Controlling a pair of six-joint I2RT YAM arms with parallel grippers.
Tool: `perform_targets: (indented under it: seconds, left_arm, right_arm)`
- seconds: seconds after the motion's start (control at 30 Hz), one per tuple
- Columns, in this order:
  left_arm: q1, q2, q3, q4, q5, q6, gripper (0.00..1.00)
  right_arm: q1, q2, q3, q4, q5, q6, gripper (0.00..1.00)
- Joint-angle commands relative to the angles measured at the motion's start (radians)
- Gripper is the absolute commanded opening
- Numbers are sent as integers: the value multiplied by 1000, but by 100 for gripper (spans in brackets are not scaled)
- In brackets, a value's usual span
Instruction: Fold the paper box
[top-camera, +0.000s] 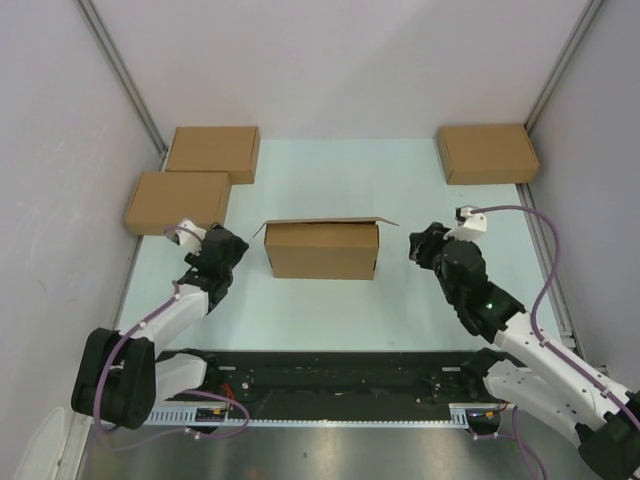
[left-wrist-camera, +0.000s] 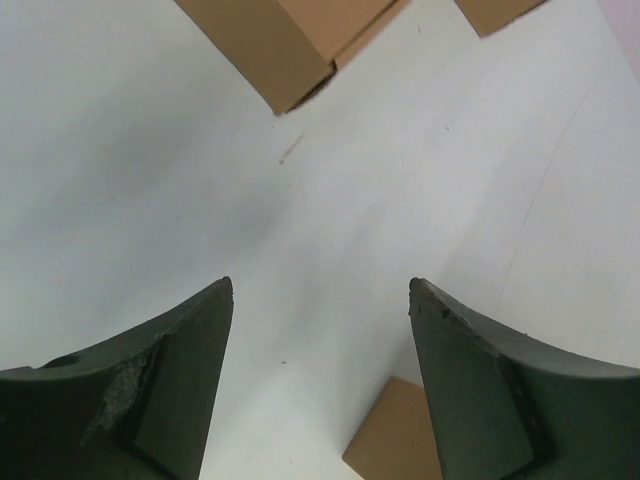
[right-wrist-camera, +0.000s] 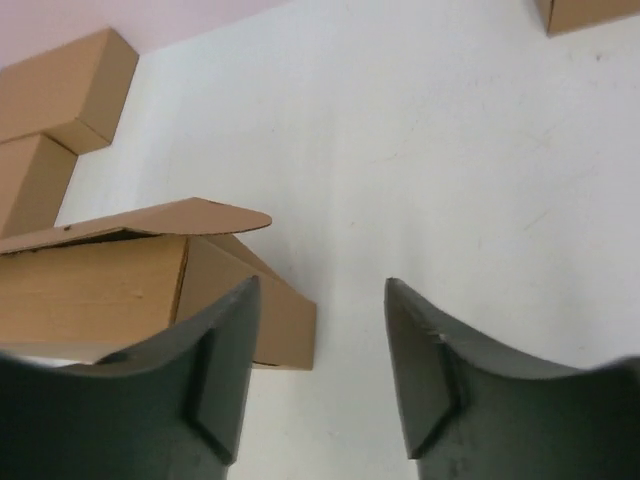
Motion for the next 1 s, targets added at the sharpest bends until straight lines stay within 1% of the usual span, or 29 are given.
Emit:
perform_targets:
  seconds: [0.0,0.03,0.1,0.17,0.23,0.27,0.3,0.37,0.4,0.43,0.5,0.53,0.6,0.7,0.83,0.97]
  left_arm:
    - [23,-60,61,-160,-78,39,77]
    - [26,-71,58,-171,-81,45,77]
    - [39,-105,53,-180,-74,55,77]
    - [49,-128,64,-193,-63,80,77]
    - [65,-137,82,-219,-52,104,77]
    - [69,-148,96,-223,-49,126,77]
    - [79,-155,101,-228,-48,133,77]
    - [85,-180,107,-223,-29,150,77]
    - [88,-186,108,-223,-23,150,77]
    - [89,-194,111,-223,-20,153,77]
    - [91,-203,119,-228,-3,156,77]
    - [92,-208,121,-234,1,160,77]
    - [94,-214,121,-230,6,170,77]
    - [100,-231,116,-225,11,183,77]
    - [103,-232,115,-222,17,185,77]
    - [103,-231,118,-219,24,177,77]
  right_arm:
    - [47,-35,49,-63,48,-327,80]
    - [58,-37,51,-57,48,-353,83]
    - [84,-29,52,-23,22,-430,86]
    - [112,-19,83,-20,41,-486,86]
    - [141,6,129,-28,33,-601,85]
    - [142,21,156,-64,25,-632,85]
    - [141,36,181,-83,12,-686,83]
    - [133,78,247,-118,-53,-739,81]
    - [133,92,264,-123,-76,-767,77]
    - [133,113,284,-131,-120,-804,76]
    - [135,138,336,-167,-152,-842,70]
    - [135,159,350,-186,-177,-874,69]
    - [132,168,373,-224,-195,-898,65]
    - [124,175,379,-253,-258,-925,64]
    - [104,202,385,-275,-265,-947,64]
    - [70,227,385,-253,-281,-961,62]
